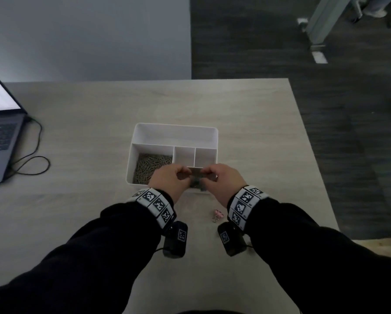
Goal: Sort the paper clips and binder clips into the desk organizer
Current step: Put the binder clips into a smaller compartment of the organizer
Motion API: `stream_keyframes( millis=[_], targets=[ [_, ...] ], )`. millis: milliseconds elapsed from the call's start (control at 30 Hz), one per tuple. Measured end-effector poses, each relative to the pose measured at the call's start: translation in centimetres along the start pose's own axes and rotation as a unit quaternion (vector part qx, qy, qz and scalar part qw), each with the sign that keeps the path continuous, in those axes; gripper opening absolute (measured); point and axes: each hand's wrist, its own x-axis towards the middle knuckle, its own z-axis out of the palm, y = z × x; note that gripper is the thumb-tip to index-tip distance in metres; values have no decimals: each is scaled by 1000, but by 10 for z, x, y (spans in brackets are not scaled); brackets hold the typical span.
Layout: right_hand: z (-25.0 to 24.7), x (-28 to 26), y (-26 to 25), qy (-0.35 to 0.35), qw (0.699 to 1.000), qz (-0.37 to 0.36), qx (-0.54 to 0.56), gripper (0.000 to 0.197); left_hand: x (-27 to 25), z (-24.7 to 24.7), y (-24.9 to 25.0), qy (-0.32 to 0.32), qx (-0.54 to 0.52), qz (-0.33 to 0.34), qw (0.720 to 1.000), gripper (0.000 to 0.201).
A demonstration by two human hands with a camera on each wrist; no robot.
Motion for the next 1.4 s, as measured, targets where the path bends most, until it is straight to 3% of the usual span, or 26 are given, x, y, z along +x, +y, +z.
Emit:
stream_keyframes(
  millis=[167, 300, 400, 500, 633, 733, 833, 1033, 1300, 1400],
  targets=[
    [-19, -18, 24, 40, 999, -34, -2, 18, -16, -2, 6, 28, 34, 86, 995, 7],
    [-51, -40, 76, 34, 997, 33, -59, 20, -41, 11, 6, -53, 66, 145, 986, 8],
    [-67, -61, 105, -69, 983, 108, -131, 49, -56, 32, 2, -152, 134, 150, 968, 44],
    [-67, -80, 114, -146, 967, 129, -164, 90, -62, 58, 0, -211, 183, 135, 951, 87],
    [-50, -96, 116, -152, 966, 88, -190, 105, -63, 88, 7, -216, 243, 122, 938, 103],
    [-36, -103, 117, -149, 969, 58, -187, 100, -65, 104, 19, -227, 270, 165, 921, 89],
    [-25, -110, 119, -146, 969, 38, -193, 81, -68, 113, 22, -234, 290, 189, 909, 65],
    [-9, -121, 120, -140, 970, 26, -197, 33, -72, 113, 11, -211, 244, 198, 926, 21],
    [0, -106, 112, -110, 984, 42, -131, 11, -67, 85, -16, -181, 127, 121, 968, 11],
    [3, -94, 107, -92, 990, 72, -75, 12, -65, 69, -26, -148, 86, 75, 982, 24]
  ],
)
